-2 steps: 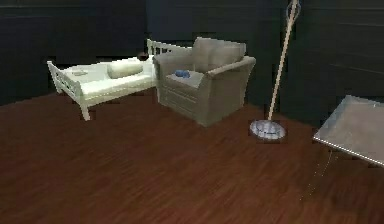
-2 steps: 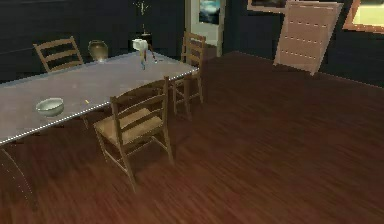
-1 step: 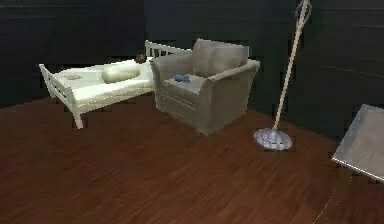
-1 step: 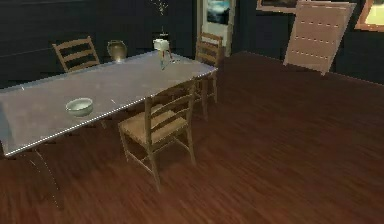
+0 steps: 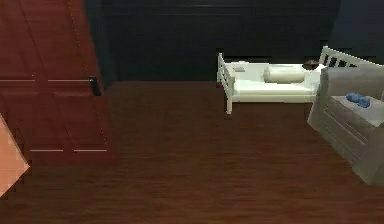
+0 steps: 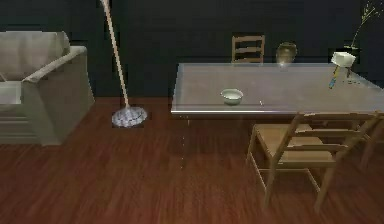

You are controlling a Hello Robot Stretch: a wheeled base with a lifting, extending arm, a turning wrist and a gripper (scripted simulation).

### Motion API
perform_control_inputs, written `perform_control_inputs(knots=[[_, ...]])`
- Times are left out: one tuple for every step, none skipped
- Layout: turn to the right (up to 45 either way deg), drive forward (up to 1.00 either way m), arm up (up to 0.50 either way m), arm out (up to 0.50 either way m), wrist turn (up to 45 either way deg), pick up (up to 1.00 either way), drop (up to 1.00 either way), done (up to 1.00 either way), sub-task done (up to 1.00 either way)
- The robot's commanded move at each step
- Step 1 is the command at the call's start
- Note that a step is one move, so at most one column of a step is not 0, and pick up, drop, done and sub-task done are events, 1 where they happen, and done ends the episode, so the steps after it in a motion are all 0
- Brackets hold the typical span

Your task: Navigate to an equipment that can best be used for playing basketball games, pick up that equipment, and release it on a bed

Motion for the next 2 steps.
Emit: perform_control_inputs(knots=[[-45.0,0.0,0.0,0.0,0.0,0.0,0.0,0.0,0.0],[0.0,0.6,0.0,0.0,0.0,0.0,0.0,0.0,0.0]])
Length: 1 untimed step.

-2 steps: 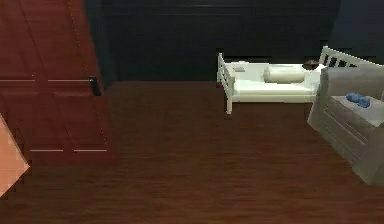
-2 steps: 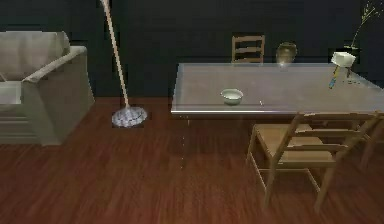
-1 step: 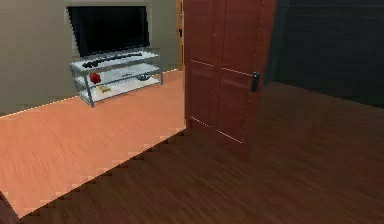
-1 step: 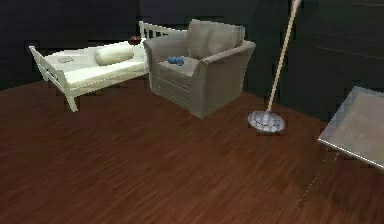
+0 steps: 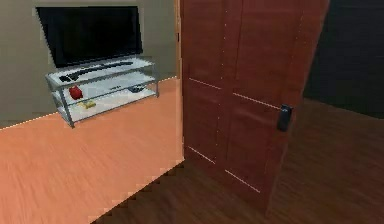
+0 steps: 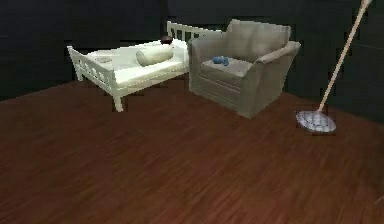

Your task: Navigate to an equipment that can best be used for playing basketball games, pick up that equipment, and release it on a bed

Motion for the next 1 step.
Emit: perform_control_inputs(knots=[[-45.0,0.0,0.0,0.0,0.0,0.0,0.0,0.0,0.0]])
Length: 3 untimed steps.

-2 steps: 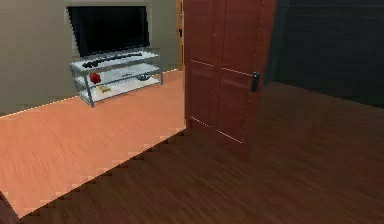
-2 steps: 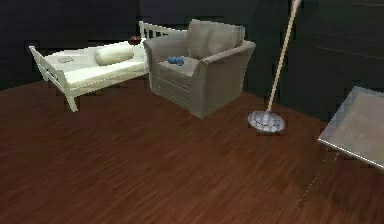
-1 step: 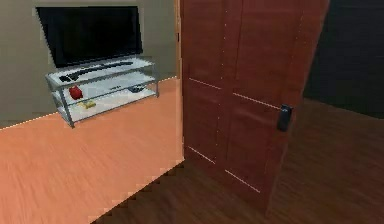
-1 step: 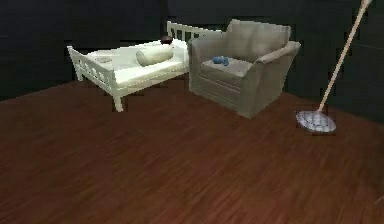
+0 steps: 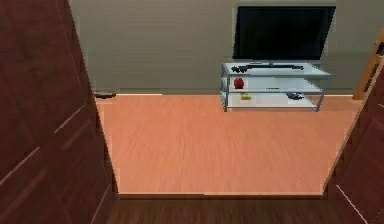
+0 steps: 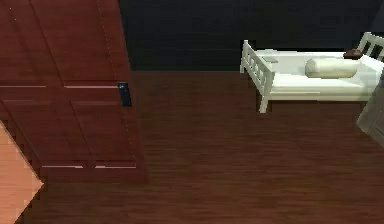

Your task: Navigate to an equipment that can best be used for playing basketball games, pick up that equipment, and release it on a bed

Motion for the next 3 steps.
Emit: perform_control_inputs(knots=[[0.0,1.0,0.0,0.0,0.0,0.0,0.0,0.0,0.0],[0.0,0.5,0.0,0.0,0.0,0.0,0.0,0.0,0.0],[-45.0,0.0,0.0,0.0,0.0,0.0,0.0,0.0,0.0]])
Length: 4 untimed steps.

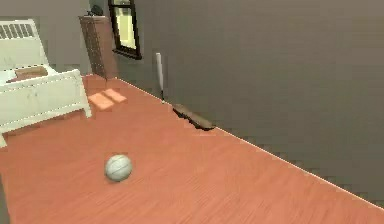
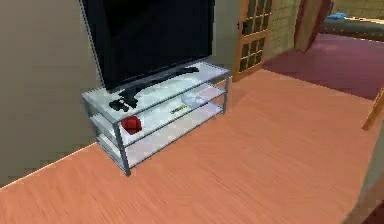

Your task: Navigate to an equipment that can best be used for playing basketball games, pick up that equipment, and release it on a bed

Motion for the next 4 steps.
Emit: perform_control_inputs(knots=[[-21.0,0.0,0.0,0.0,0.0,0.0,0.0,0.0,0.0],[0.0,0.7,0.0,0.0,0.0,0.0,0.0,0.0,0.0],[-45.0,0.0,0.0,0.0,0.0,0.0,0.0,0.0,0.0],[-45.0,0.0,0.0,0.0,0.0,0.0,0.0,0.0,0.0]])
